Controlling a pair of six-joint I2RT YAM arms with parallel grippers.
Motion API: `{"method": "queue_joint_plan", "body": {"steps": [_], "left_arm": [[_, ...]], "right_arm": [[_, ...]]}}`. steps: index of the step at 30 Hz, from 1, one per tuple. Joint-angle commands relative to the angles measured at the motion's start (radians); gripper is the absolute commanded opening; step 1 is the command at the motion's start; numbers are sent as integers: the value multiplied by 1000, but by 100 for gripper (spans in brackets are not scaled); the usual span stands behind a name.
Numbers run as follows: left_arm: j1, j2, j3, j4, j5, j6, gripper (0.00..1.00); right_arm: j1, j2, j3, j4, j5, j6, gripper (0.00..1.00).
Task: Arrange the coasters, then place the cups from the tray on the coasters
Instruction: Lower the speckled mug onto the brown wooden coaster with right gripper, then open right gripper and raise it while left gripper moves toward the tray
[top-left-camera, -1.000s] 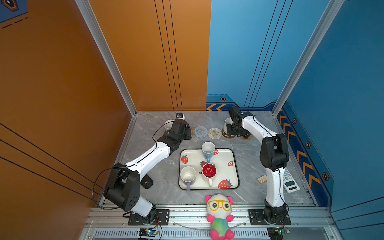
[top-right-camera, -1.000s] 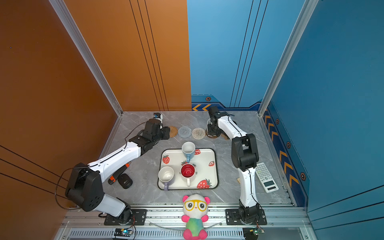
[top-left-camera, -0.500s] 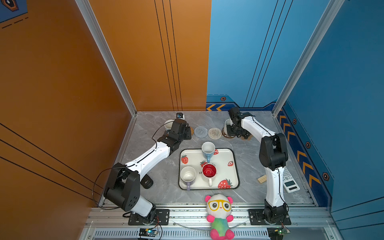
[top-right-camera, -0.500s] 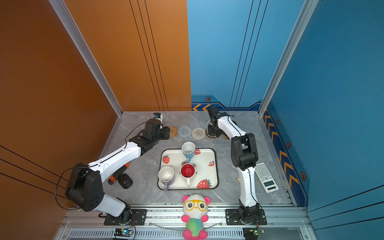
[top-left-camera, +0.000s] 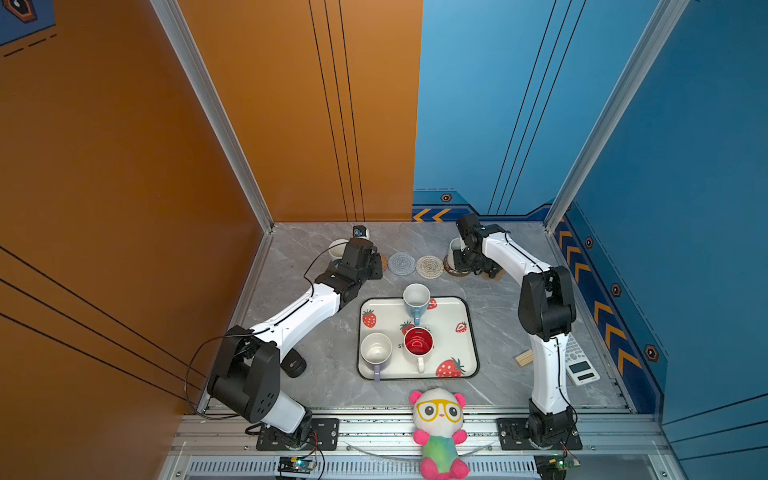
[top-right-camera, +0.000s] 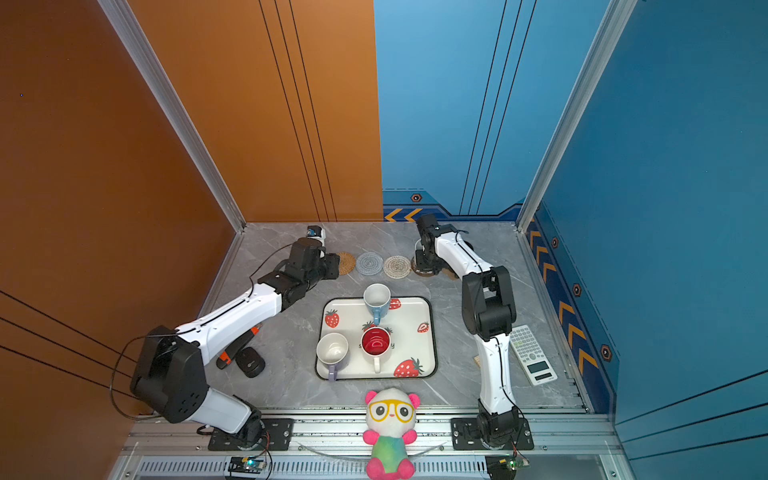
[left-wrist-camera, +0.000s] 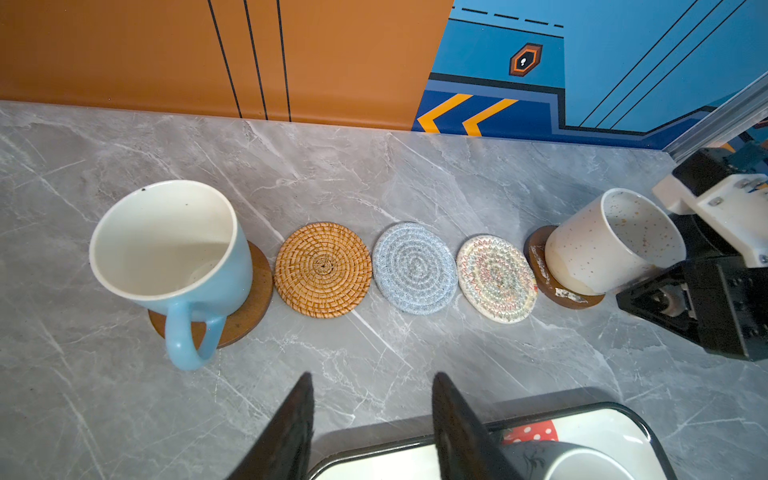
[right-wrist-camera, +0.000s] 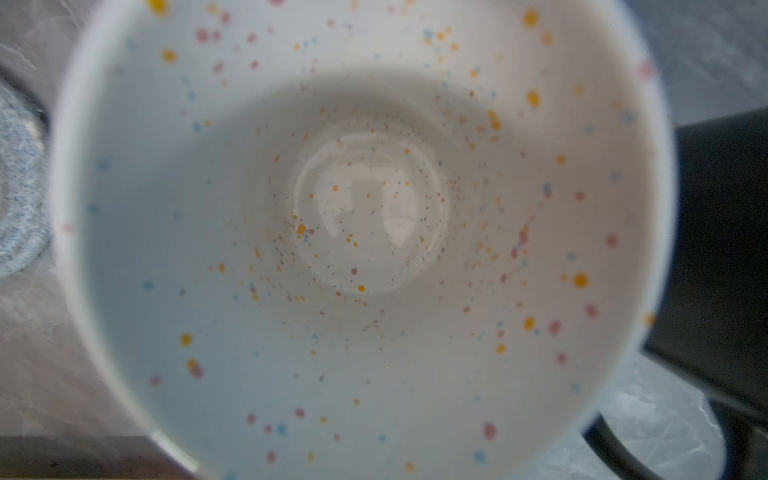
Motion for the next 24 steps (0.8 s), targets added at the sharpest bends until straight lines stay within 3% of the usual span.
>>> {"method": "queue_joint_plan", "body": {"steps": [1, 4, 7, 11, 14, 24], "left_arm": [[-8, -10, 28, -21, -23, 14, 47], [-7, -12, 28, -23, -27, 14, 47], [-6, -14, 27, -24, -27, 15, 47], [-6, -20, 27, -24, -28, 14, 47], [-6, -22, 25, -22, -26, 12, 47], [-7, -27, 36, -32, -12, 9, 48]], "right_arm": [[-7, -13, 39, 11, 22, 7, 24], [-7, -14, 39, 10, 19, 7, 26], [-7, -21, 37, 6, 19, 10, 35], [-7, -48, 21, 7, 18, 12, 56], [-5, -83, 8, 7, 18, 18, 66], [42, -307, -63, 15, 18, 21, 73]]}}
